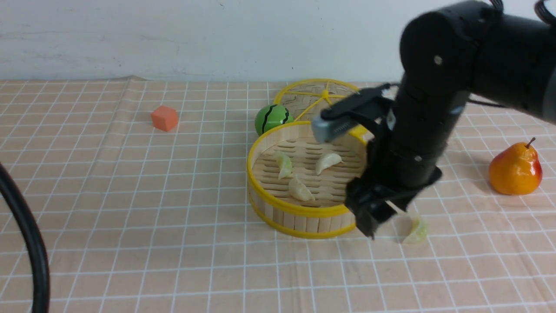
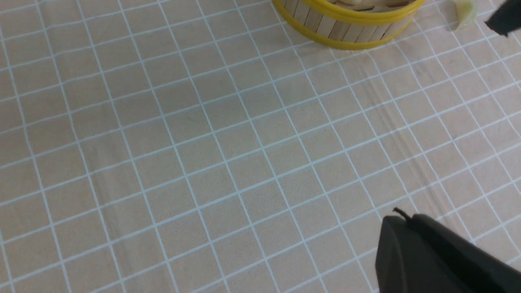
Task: Put the dumplings into the steamer on the table with the brown tablecloth.
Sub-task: 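Reach for and grasp a dumpling lying on the table beside the steamer, then place the dumpling in the bamboo steamer basket with the right gripper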
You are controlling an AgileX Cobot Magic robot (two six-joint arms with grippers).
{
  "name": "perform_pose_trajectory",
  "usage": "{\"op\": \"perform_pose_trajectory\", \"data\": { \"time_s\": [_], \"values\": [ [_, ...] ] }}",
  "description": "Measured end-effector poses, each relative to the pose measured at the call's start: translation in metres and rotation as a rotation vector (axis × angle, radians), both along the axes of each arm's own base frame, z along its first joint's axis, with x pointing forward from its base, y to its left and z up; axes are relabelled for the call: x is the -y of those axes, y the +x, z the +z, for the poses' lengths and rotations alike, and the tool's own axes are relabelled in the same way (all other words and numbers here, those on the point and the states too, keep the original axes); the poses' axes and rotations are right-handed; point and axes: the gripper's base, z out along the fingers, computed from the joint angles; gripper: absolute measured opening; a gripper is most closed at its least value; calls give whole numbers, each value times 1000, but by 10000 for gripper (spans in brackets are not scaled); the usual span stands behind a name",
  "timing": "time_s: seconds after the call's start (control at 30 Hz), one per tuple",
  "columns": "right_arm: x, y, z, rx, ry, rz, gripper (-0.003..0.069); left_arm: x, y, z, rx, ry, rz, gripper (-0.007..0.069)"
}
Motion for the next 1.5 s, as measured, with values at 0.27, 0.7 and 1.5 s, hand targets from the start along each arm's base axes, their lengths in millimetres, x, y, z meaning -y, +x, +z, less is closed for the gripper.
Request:
{"op": "perform_pose_trajectory", "data": {
  "time_s": [0.27,0.7,1.5],
  "values": [
    [67,35,-41,78,86,-452,561,0,0,0,0,0,-1,-13],
    [80,75,-114,70,95,-609,531,0,0,0,2,3,-1,-10],
    [-31,126,-33,237,178,-222,197,-1,0,0,6,10,3,2]
  ]
}}
